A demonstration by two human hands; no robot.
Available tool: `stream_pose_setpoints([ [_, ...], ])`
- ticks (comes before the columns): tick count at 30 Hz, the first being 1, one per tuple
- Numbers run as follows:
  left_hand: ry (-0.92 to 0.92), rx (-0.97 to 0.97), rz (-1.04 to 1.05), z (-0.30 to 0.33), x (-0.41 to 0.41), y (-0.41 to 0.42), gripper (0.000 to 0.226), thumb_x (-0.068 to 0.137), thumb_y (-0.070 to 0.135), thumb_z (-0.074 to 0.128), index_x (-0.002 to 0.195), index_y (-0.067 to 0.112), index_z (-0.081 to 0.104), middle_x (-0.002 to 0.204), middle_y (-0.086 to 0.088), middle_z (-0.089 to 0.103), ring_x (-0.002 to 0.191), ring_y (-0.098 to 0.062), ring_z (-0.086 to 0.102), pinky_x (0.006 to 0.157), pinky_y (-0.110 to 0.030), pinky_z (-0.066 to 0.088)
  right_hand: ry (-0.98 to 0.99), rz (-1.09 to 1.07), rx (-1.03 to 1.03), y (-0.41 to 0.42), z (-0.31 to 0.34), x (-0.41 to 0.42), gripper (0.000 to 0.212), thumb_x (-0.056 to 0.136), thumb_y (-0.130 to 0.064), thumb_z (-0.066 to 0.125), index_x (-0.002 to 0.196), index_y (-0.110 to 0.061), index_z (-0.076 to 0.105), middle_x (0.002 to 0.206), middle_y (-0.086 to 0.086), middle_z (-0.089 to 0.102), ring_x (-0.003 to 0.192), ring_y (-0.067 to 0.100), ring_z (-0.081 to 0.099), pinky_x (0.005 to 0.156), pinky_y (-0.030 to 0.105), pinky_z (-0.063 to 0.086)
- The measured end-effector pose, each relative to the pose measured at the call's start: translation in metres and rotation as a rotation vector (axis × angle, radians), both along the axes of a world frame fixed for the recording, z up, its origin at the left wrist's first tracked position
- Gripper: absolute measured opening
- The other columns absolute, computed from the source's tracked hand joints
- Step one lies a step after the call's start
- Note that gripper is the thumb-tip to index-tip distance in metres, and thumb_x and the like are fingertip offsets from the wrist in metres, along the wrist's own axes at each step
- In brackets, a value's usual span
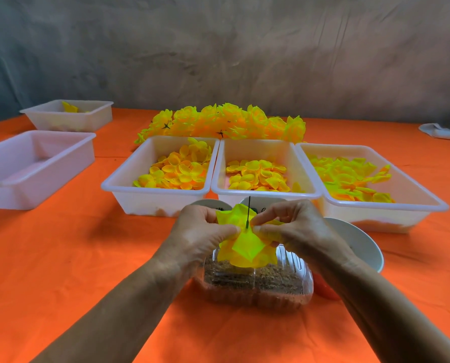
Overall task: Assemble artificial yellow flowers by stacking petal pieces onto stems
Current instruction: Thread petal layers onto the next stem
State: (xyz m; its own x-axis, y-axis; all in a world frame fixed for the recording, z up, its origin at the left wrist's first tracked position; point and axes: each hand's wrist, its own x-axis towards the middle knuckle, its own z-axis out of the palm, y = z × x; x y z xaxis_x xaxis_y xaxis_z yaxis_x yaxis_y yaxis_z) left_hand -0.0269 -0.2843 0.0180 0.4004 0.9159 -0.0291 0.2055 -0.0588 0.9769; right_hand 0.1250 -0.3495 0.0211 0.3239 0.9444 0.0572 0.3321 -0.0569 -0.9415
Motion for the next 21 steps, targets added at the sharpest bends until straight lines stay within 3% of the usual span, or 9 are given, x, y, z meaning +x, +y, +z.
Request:
stream_pose_setpoints([
  [2, 0.078, 0.197, 0.043, 0.003, -0.002, -0.003, 0.017, 0.067, 0.006, 0.080, 0.080, 0.008, 0.069, 0.088, -0.012, 0.069, 0.086, -0.024, 0.062, 0.083, -0.042, 0.052, -0.002, -0.006, 0.008, -0.001, 0.000, 0.000, 0.028, 0.072, -0.002, 0.076, 0.057, -0.026, 0.074, 0.047, -0.005, 0.059, 0.042, 0.006, 0.049, 0.044, 0.016, 0.039],
  [4, 0.190, 0.461, 0.101, 0.007, -0.005, -0.007, 0.032, 0.062, 0.013, 0.083, 0.088, 0.021, 0.066, 0.104, 0.004, 0.063, 0.106, -0.018, 0.054, 0.094, -0.038, 0.043, -0.001, -0.006, 0.015, -0.003, 0.000, -0.001, 0.026, 0.072, -0.003, 0.076, 0.058, -0.024, 0.073, 0.049, -0.006, 0.061, 0.043, 0.005, 0.050, 0.044, 0.015, 0.039],
  [6, 0.162, 0.649, 0.074, 0.011, -0.005, -0.011, 0.030, 0.063, 0.013, 0.083, 0.088, 0.023, 0.070, 0.108, 0.012, 0.060, 0.109, -0.014, 0.051, 0.096, -0.033, 0.039, 0.005, 0.000, 0.021, -0.005, 0.001, -0.002, 0.023, 0.073, -0.003, 0.075, 0.061, -0.022, 0.072, 0.049, -0.007, 0.061, 0.041, 0.003, 0.050, 0.042, 0.012, 0.037],
  [8, 0.103, 0.728, 0.019, 0.010, -0.002, -0.014, 0.016, 0.066, 0.014, 0.084, 0.078, 0.018, 0.073, 0.099, 0.010, 0.067, 0.102, -0.015, 0.057, 0.095, -0.041, 0.041, 0.013, 0.004, 0.022, -0.006, 0.003, -0.002, 0.021, 0.074, -0.003, 0.074, 0.064, -0.022, 0.072, 0.047, -0.007, 0.060, 0.040, 0.001, 0.050, 0.040, 0.011, 0.035],
  [10, 0.107, 0.749, -0.005, 0.006, 0.001, -0.014, 0.013, 0.066, 0.020, 0.085, 0.072, 0.016, 0.074, 0.089, 0.007, 0.071, 0.096, -0.018, 0.062, 0.091, -0.046, 0.043, 0.011, 0.007, 0.015, -0.007, 0.004, -0.002, 0.020, 0.075, -0.003, 0.074, 0.067, -0.021, 0.071, 0.046, -0.006, 0.059, 0.040, 0.002, 0.049, 0.039, 0.011, 0.035],
  [13, 0.096, 0.675, -0.021, 0.003, 0.003, -0.010, 0.015, 0.064, 0.026, 0.084, 0.070, 0.017, 0.075, 0.081, 0.004, 0.072, 0.090, -0.018, 0.064, 0.087, -0.043, 0.047, 0.033, 0.024, -0.004, -0.008, 0.007, -0.001, 0.017, 0.076, -0.003, 0.073, 0.071, -0.020, 0.072, 0.048, -0.005, 0.059, 0.041, 0.004, 0.051, 0.039, 0.012, 0.035],
  [21, 0.061, 0.633, -0.077, -0.004, 0.006, -0.002, 0.010, 0.066, 0.020, 0.083, 0.067, 0.015, 0.074, 0.073, 0.002, 0.069, 0.076, -0.017, 0.064, 0.072, -0.036, 0.050, 0.168, 0.089, -0.129, -0.013, 0.015, 0.016, 0.021, 0.074, 0.005, 0.071, 0.079, -0.016, 0.072, 0.065, 0.007, 0.060, 0.052, 0.010, 0.057, 0.048, 0.016, 0.041],
])
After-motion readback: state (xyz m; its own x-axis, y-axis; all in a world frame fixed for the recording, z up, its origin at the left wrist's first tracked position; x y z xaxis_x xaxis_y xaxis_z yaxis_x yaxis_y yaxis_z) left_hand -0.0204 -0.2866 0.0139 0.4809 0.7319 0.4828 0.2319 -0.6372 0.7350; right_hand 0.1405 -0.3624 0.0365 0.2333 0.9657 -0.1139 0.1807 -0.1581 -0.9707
